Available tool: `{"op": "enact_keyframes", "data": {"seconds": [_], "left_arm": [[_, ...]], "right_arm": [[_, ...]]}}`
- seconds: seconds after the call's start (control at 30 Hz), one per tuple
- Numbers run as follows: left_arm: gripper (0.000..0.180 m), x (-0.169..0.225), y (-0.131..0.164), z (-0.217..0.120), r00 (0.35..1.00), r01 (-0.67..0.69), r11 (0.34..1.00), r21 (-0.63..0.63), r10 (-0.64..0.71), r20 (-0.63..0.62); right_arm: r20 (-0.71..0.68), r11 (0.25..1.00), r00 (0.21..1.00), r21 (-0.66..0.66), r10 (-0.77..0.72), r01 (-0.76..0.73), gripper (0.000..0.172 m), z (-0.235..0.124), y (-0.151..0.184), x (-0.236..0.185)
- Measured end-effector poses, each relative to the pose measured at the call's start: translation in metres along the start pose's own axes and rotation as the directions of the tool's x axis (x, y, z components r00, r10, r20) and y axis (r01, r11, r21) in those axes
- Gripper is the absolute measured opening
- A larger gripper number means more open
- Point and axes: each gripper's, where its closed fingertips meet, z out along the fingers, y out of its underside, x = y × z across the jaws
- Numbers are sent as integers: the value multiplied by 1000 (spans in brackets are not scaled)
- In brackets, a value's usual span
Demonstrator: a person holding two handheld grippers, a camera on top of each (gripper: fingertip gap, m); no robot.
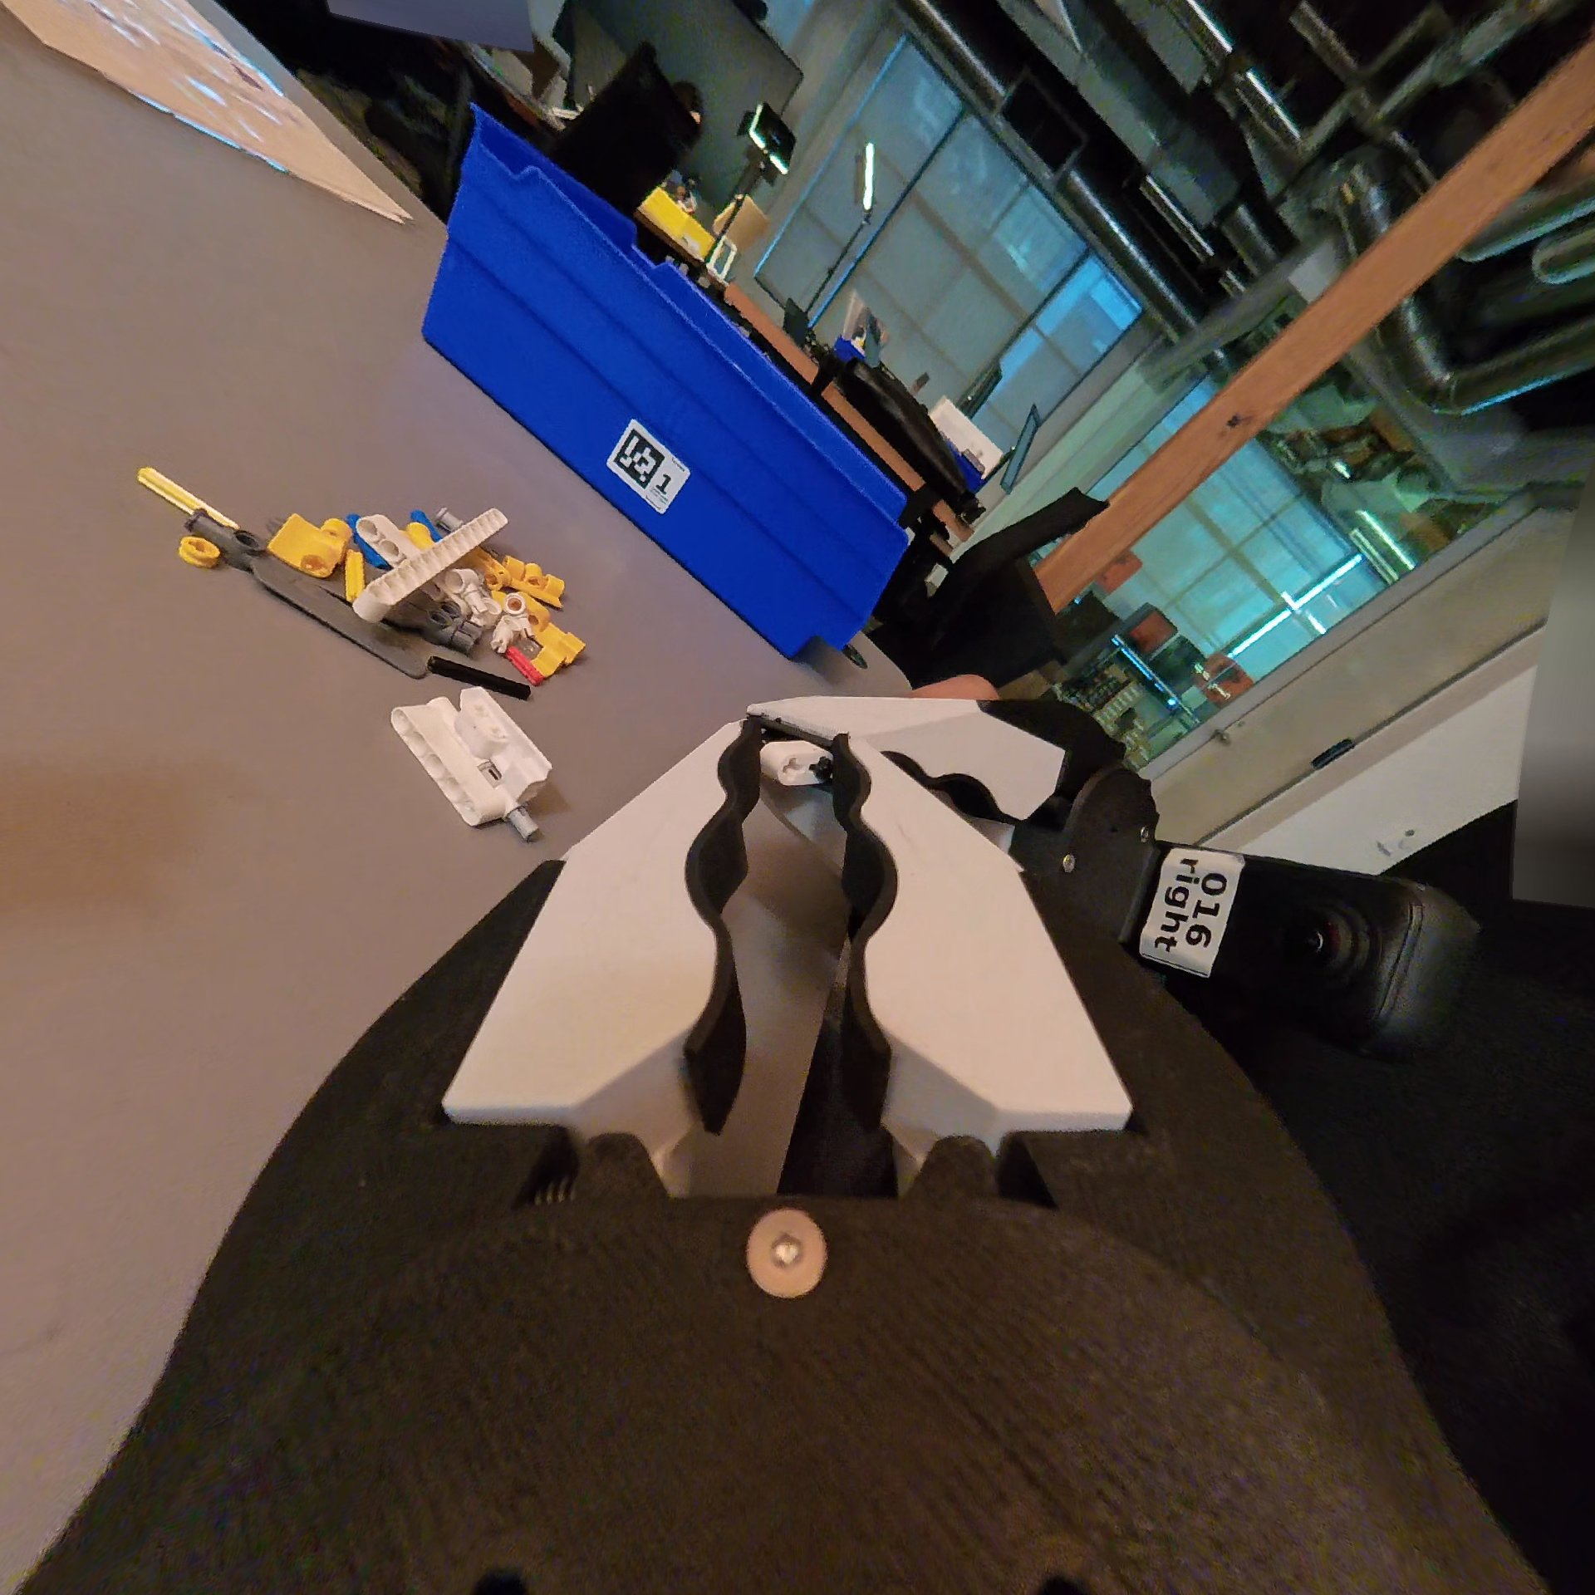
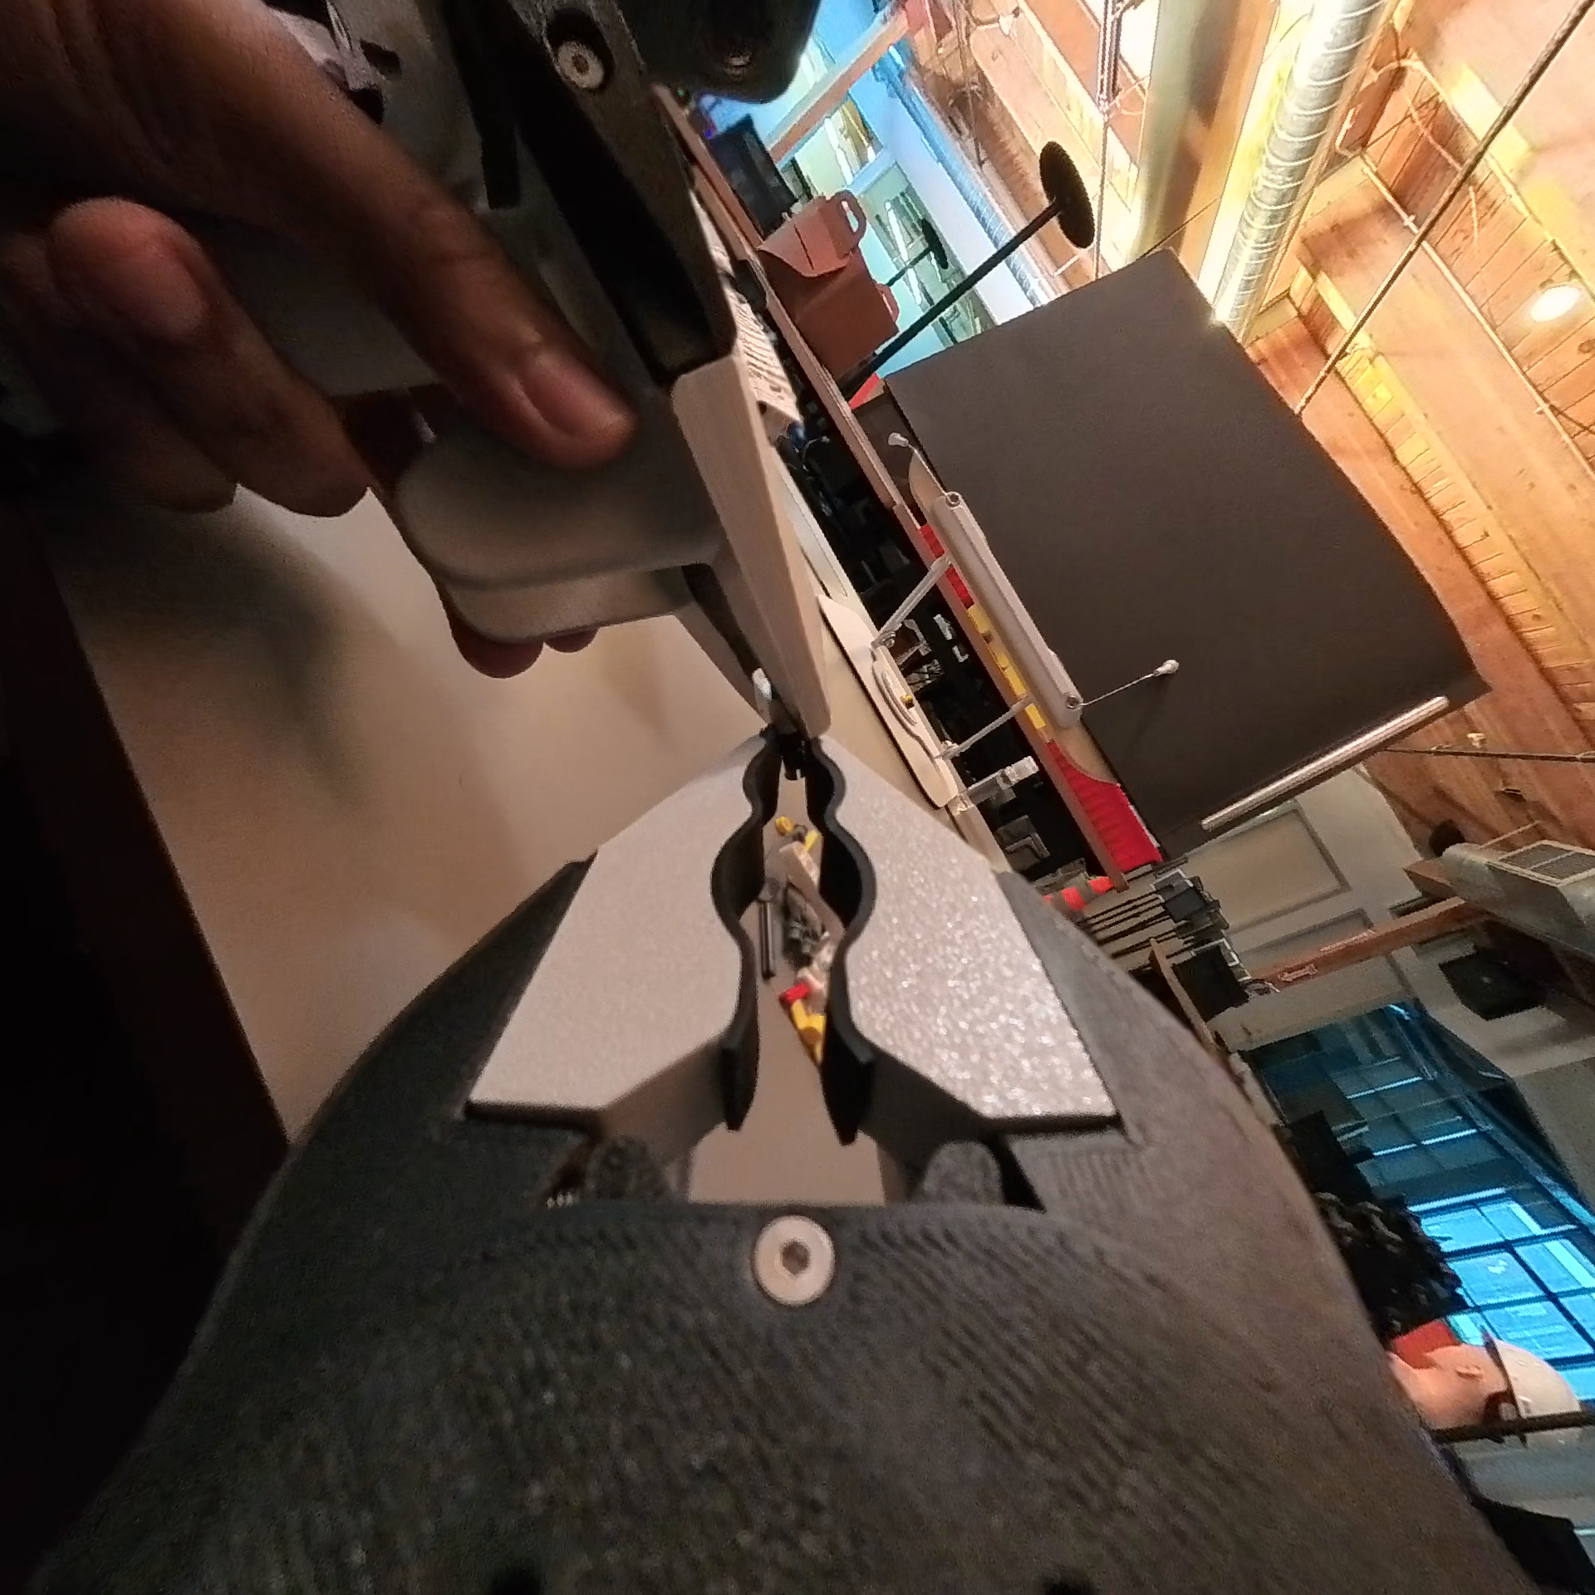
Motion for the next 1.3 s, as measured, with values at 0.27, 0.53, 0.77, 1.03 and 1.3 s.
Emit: {"op": "enact_keyframes", "data": {"seconds": [0.27, 0.53, 0.77, 1.03, 1.3], "left_arm": [[12, -3, 0, 1, 998, -35, 999, 1, 35, 42], [10, 0, 1, 1, 1000, -6, 1000, -16, 6, -5], [8, 5, -2, -1, 993, 68, 998, -18, -69, -91], [5, 22, -1, -7, 909, 266, 958, -110, -287, -303], [4, 27, 0, -9, 882, 296, 947, -128, -322, -344]], "right_arm": [[12, 998, 999, -50, -29, 30, 3, 2, 5, -1], [49, 997, 997, -31, 67, -66, 3, 3, 8, -3], [110, 976, 969, -20, 219, -219, 3, 3, 4, -2], [184, 958, 951, 100, 248, -269, 3, -8, -9, 0], [219, 947, 939, 122, 266, -296, 3, -10, -12, 0]]}}
